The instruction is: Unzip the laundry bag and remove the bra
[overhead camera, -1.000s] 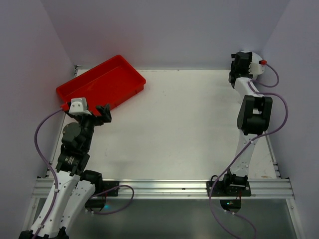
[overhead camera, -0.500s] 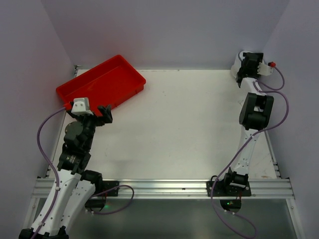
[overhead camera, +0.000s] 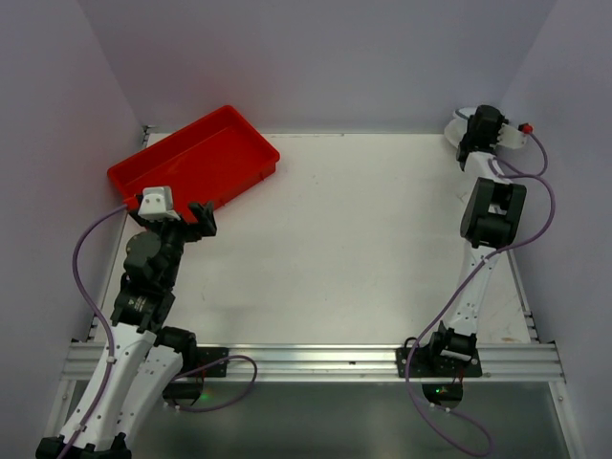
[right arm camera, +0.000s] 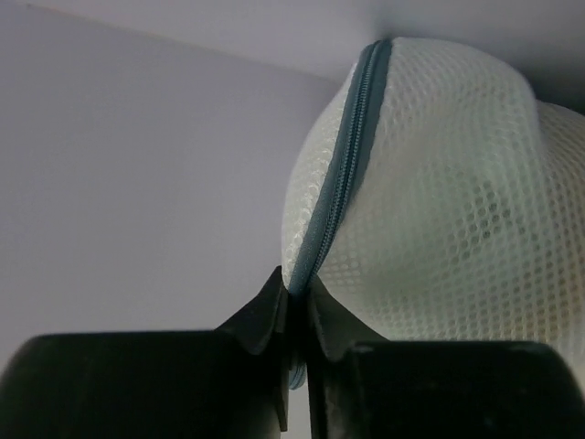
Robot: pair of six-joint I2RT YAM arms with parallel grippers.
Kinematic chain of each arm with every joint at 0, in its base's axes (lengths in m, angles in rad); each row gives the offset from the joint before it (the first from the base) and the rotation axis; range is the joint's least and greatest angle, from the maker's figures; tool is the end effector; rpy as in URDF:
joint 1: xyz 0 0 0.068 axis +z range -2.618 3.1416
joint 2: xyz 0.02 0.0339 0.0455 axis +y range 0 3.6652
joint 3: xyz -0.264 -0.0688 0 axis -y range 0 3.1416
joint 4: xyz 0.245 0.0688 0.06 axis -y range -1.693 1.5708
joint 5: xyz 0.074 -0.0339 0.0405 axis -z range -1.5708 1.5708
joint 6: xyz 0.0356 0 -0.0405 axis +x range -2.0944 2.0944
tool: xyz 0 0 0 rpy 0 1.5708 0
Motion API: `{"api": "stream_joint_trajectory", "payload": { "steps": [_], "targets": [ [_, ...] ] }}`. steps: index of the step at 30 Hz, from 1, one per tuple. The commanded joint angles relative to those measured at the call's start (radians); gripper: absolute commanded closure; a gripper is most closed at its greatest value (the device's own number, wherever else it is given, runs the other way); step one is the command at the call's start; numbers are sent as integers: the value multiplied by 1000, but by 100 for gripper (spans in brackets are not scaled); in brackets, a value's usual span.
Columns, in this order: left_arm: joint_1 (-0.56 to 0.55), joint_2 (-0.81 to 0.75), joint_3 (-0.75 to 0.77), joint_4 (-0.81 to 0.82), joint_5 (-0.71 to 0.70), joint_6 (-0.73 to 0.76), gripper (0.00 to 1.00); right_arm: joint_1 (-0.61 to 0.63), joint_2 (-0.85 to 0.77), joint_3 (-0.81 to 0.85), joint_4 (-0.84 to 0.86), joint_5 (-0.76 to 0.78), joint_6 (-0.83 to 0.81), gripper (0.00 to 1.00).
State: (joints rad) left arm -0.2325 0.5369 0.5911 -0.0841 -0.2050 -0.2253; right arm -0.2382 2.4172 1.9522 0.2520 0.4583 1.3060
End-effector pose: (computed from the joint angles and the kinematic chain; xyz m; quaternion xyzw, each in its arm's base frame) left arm 0.1412 -0.0260 0.3185 -0.0687 0.7141 -0.0857 0.6914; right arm 0.5474 -0.1491 0.2098 0.6309 0.4435 0.1590 0.6164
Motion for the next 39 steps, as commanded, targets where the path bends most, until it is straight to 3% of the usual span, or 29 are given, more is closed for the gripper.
{"api": "stream_joint_trajectory", "payload": {
  "steps": [1, 11, 19, 24, 29, 32, 35, 39],
  "targets": [
    [-7, 2, 4, 40, -1, 6, 0, -7, -27, -21, 104, -6, 29, 100],
    [-7, -18, 9, 29, 32, 3, 0, 42, -228, -352, 335, -311, 49, 100],
    [-7, 17, 65, -43, 105, -11, 0, 195, -496, -676, 411, -555, -3, 100],
    [-8, 18, 124, -126, 173, -31, 0, 344, -659, -828, 374, -887, -86, 100],
    [-8, 32, 180, -239, 231, -43, 0, 517, -776, -935, 222, -1159, -280, 100],
    [-7, 46, 210, -291, 274, -62, 0, 626, -842, -1009, 228, -1338, -349, 100],
    [-7, 57, 225, -330, 338, -75, 0, 698, -897, -1059, 199, -1453, -430, 100],
    [-7, 66, 198, -348, 407, -111, 0, 737, -899, -1115, 55, -1449, -528, 100]
  ]
}}
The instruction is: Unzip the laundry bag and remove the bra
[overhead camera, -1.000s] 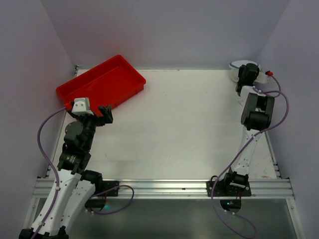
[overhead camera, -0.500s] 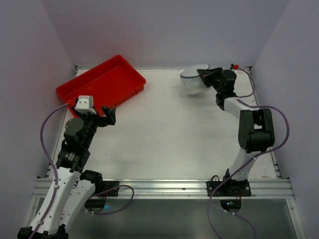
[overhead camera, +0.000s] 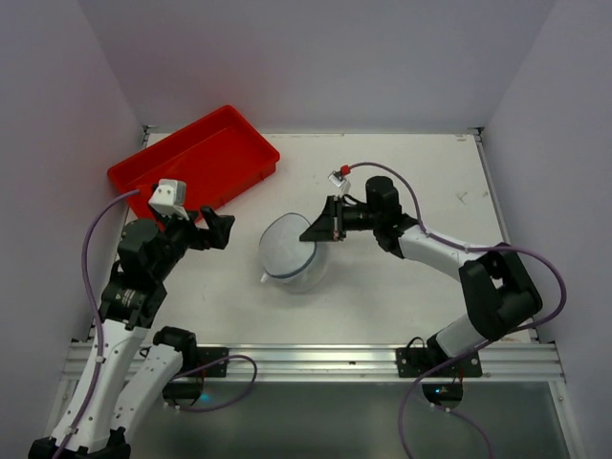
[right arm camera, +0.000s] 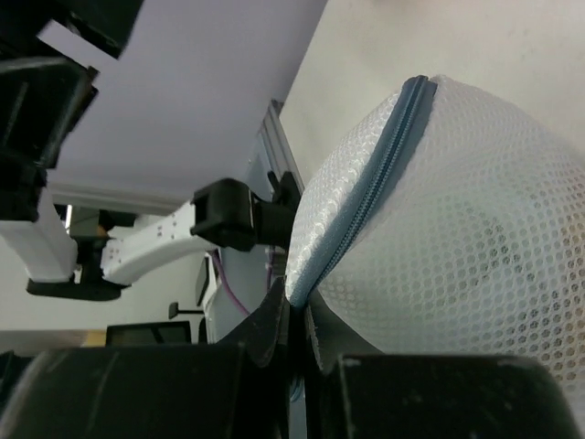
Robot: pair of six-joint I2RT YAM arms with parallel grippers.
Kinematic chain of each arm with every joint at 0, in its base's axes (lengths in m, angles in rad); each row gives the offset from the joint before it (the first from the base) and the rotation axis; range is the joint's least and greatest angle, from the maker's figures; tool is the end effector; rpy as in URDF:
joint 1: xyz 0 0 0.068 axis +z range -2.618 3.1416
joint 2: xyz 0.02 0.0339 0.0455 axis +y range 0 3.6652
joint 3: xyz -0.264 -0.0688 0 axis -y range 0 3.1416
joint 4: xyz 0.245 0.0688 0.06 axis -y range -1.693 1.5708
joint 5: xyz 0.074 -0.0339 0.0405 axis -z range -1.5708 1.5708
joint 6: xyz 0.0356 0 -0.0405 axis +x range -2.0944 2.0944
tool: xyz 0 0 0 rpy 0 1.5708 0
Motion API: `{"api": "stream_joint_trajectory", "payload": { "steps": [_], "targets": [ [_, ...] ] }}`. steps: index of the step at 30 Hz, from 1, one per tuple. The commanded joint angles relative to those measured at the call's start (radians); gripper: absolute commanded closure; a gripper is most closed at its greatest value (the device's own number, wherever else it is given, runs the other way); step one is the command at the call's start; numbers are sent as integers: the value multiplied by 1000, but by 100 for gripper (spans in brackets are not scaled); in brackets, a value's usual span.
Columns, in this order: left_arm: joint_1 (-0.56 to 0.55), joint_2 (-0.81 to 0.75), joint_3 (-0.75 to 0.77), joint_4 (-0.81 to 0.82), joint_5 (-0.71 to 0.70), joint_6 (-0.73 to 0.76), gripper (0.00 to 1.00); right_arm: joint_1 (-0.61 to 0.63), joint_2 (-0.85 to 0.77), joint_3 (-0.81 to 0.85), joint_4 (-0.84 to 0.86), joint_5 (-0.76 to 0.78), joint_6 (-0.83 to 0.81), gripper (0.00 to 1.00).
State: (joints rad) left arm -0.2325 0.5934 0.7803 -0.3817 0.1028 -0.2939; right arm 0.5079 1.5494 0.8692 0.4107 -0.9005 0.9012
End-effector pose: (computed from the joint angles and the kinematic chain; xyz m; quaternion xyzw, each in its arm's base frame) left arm 0.1335 -0.0354 0.3444 0.0089 0.7721 -0.2033 0.6020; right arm 0.2793 0.1874 0.2444 -0.1185 0.7541 0.6170 0.1912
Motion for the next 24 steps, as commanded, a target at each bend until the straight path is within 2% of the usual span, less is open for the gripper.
{"api": "stream_joint_trajectory", "payload": {
  "steps": [1, 3, 4, 7, 8, 9, 11, 12, 16, 20, 24],
  "targets": [
    [-8, 13, 1, -51, 113, -51, 0, -9, -31, -42, -130, -74, -169, 97],
    [-8, 20, -28, -51, 153, -76, 0, -11, -35, -55, -251, 13, -232, 82],
    [-8, 29, -38, -48, 169, -83, 0, -11, -41, -56, -289, 49, -293, 71],
    [-8, 69, -76, -42, 228, -109, 0, -14, -103, -71, -392, 230, -355, 53],
    [-8, 81, -85, -33, 257, -119, 0, -17, -121, -72, -450, 282, -367, 42],
    [-8, 94, -105, -26, 274, -138, 0, -20, -159, -67, -481, 387, -377, 37],
    [-8, 135, -140, 6, 332, -162, 0, -29, -196, -55, -557, 484, -403, 28],
    [-8, 153, -154, 21, 348, -194, 0, -34, -237, -53, -575, 564, -412, 26],
    [-11, 171, -229, 118, 408, -278, 0, -68, -337, -62, -648, 672, -415, 24],
    [-42, 167, -308, 273, 454, -414, 0, -68, -457, -108, -633, 677, -413, 24],
    [-132, 181, -334, 363, 408, -505, 0, -66, -532, -137, -615, 672, -407, 24]
  ]
}}
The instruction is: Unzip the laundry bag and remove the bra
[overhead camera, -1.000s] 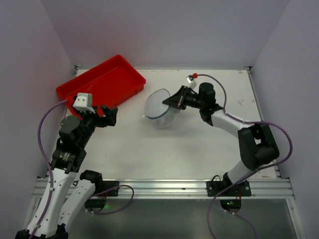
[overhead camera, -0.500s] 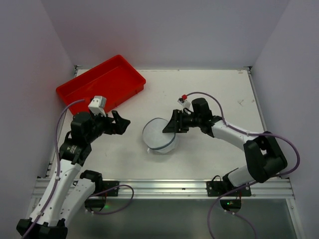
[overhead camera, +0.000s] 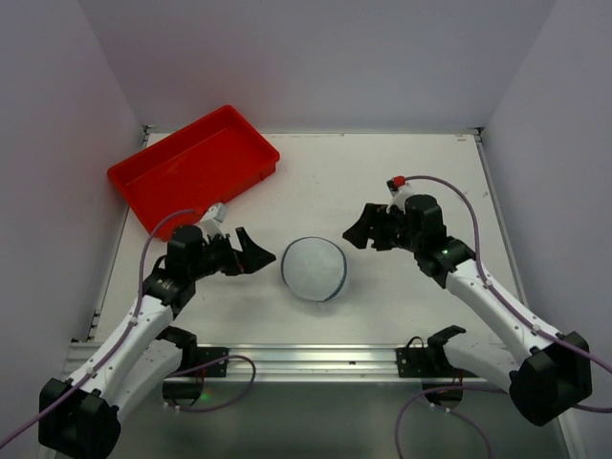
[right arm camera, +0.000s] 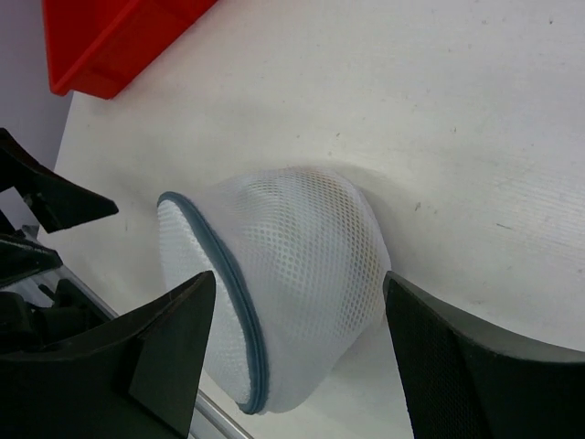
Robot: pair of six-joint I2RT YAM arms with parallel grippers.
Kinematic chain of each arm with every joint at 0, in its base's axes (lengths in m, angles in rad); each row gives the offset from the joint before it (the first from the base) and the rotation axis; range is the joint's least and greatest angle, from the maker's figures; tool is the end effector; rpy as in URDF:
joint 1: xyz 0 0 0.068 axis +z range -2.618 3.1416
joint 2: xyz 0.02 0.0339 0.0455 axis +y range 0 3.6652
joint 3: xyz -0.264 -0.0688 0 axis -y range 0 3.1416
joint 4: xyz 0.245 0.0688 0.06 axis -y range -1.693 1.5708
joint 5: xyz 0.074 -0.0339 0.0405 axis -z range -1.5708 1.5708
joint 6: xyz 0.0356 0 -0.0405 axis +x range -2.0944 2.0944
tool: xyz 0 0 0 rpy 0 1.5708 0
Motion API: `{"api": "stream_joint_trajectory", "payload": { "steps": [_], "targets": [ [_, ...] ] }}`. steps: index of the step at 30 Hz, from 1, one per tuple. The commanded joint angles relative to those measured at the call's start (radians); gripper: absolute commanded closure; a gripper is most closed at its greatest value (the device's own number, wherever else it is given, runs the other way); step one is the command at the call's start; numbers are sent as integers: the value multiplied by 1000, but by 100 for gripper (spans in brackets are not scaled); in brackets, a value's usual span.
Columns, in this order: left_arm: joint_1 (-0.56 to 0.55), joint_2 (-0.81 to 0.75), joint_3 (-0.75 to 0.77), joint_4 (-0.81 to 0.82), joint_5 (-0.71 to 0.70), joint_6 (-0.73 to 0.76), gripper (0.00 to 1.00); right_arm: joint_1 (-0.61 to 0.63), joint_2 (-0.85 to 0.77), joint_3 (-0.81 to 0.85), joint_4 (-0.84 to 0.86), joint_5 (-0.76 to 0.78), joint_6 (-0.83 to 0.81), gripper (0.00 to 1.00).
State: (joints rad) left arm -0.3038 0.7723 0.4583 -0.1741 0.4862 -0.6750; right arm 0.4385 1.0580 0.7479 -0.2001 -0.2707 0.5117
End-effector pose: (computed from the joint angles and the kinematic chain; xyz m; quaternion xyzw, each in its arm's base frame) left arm 0.1626 -0.0684 0.2296 -0.0316 0.8404 -0.4172 0.3445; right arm 0.2102 0.1091 0.2730 -0.0369 0.8567 0.3328 0.3924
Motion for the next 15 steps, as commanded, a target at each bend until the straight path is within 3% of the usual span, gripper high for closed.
{"api": "stream_joint_trajectory", "payload": {
  "steps": [1, 8, 15],
  "targets": [
    [-83, 8, -17, 197, 6, -135, 0, 3, -49, -16, -4, 35, -22, 24],
    [-259, 149, -41, 318, -142, -192, 0, 17, -39, -45, -13, -25, -55, 24],
    [-274, 366, 68, 337, -195, -135, 4, 32, -4, -61, 13, -41, -56, 24]
  ]
}}
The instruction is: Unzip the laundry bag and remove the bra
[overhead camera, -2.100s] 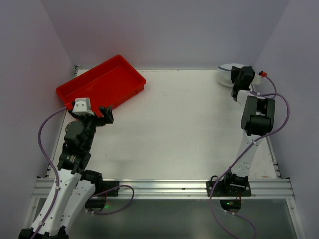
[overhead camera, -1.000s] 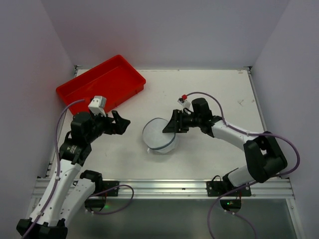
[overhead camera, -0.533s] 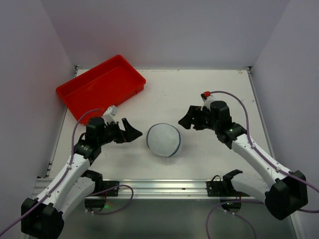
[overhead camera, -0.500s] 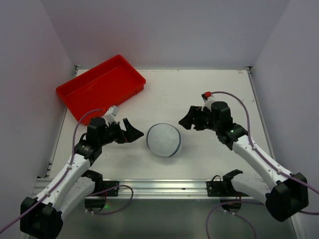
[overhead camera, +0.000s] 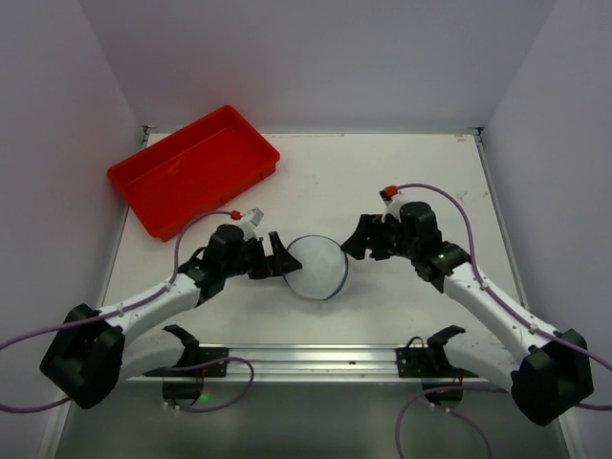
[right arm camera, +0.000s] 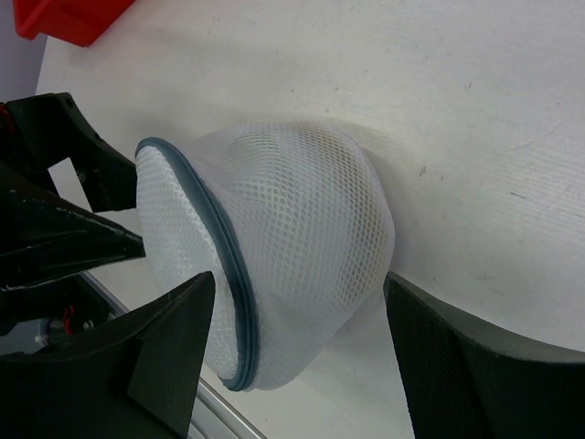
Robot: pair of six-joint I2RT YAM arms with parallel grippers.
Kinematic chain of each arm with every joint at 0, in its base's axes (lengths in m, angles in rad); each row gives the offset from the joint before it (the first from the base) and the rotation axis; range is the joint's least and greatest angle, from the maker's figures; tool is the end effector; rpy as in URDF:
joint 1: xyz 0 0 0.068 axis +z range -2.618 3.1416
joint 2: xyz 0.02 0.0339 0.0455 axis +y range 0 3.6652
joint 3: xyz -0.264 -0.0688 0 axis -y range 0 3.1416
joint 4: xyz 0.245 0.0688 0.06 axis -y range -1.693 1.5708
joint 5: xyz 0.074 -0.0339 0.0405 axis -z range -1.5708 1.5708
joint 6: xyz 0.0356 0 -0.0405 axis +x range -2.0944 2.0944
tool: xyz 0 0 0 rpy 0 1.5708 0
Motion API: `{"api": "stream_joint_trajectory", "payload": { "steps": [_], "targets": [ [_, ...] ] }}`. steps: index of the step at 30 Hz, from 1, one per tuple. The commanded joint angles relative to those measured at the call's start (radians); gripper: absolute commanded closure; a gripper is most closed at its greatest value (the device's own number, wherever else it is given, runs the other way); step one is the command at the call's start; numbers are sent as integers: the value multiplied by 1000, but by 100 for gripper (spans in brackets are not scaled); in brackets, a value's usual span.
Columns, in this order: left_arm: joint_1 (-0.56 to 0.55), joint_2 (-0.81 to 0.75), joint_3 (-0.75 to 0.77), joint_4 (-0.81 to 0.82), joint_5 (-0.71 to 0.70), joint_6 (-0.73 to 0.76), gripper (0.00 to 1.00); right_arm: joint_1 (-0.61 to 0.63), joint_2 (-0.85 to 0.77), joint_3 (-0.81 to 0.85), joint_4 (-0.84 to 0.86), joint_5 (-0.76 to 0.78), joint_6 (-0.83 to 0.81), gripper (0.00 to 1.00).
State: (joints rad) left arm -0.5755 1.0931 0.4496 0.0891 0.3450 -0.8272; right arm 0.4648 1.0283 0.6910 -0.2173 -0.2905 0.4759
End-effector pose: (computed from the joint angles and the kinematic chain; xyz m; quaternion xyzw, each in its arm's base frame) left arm 0.1797 -0.1309 0.1924 -0.0252 0.8643 -0.4239 0.2695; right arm 0.1980 0.1107 0.2582 -0.0656 0.8648 0.3309 0.3718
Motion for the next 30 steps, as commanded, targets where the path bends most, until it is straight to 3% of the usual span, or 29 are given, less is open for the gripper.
{"api": "stream_joint_trajectory", "payload": {
  "steps": [1, 11, 15, 18, 21, 26, 30],
  "targets": [
    [-4, 57, 89, 63, -58, 23, 4, 6, 39, 5, 32, -18, -22, 23],
    [-3, 152, 193, 3, -107, 102, 3, 8, 252, 39, 90, -18, 15, 32],
    [-3, 172, 225, -52, -109, 105, 0, 6, 320, 57, 96, 30, 67, 68],
    [-4, 137, 213, -87, -113, 77, 0, 8, 363, 82, 84, 36, 102, 79],
    [-3, 76, 176, -140, -123, 31, 0, 8, 392, 91, 78, 39, 138, 87],
    [-10, -15, 94, -86, -75, -61, 0, 6, 429, 108, 91, 2, 204, 99],
    [-41, -51, 64, -28, -69, -92, 1, 6, 435, 111, 102, -15, 240, 100]
  ]
}}
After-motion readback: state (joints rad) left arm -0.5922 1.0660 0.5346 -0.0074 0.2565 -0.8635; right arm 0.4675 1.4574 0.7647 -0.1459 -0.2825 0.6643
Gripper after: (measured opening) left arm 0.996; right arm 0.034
